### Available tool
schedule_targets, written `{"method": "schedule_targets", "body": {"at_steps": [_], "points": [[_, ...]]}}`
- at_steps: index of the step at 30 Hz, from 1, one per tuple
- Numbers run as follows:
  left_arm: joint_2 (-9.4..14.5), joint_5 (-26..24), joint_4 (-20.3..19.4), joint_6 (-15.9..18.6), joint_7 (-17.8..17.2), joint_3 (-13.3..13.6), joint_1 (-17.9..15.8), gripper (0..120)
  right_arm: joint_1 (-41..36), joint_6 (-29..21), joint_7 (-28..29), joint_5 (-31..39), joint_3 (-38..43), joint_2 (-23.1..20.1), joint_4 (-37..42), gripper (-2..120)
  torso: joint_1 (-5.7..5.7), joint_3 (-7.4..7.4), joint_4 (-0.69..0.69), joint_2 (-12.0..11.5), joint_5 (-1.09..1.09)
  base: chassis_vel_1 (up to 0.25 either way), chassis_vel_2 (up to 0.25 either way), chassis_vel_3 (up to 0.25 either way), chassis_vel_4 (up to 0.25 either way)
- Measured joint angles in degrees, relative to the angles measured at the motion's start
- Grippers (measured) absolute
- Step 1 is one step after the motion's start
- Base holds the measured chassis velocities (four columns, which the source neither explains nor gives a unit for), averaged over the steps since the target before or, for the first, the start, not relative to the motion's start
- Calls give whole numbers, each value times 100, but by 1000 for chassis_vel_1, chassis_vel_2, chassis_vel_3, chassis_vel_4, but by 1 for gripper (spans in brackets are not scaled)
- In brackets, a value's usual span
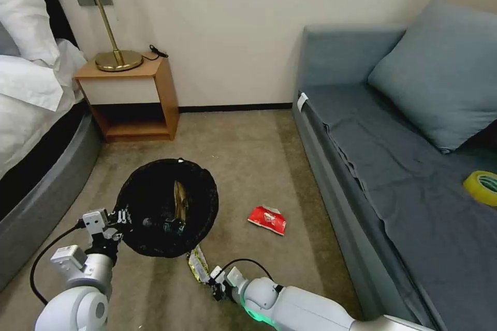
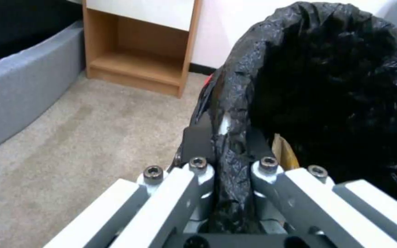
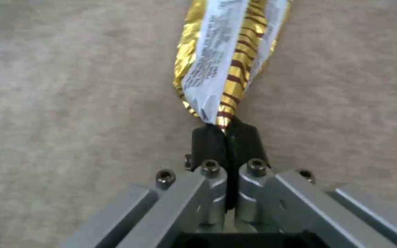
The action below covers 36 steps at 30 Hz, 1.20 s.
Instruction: Pick up the trash bin, then pick up the garbage on the floor and place it into the trash bin.
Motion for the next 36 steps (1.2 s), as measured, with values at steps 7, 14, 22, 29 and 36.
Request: {"method": "schedule_targets", "body": {"at_steps": [7,14,22,29,36], "points": [[20,12,47,-13,-1,-14,0,4,34,-16,109,62,196,-111,222,0,0,-1,-2,0,3,0,0,0,0],[82,30,97,-32,-23,-22,-9,4,-6,-117,277,173,546,-452,829,0,0,-1,-1,0,3,0,0,0,0],[188,-126,184,-26,-47,-156,-101,4,-359,-303,499,60,1585,-980,1404,0,0,-2,-3,1,4,0,0,0,0],[300,-176,304,-13,-39,-239,-107,4,-496,-309,591,-50,2481,-1245,1778,0,0,-2,-2,1,5,0,0,0,0],[301,-97,402,-12,-20,-166,-103,4,-445,-267,742,-89,2962,-1396,2220,0,0,-2,-1,2,5,0,0,0,0]]}}
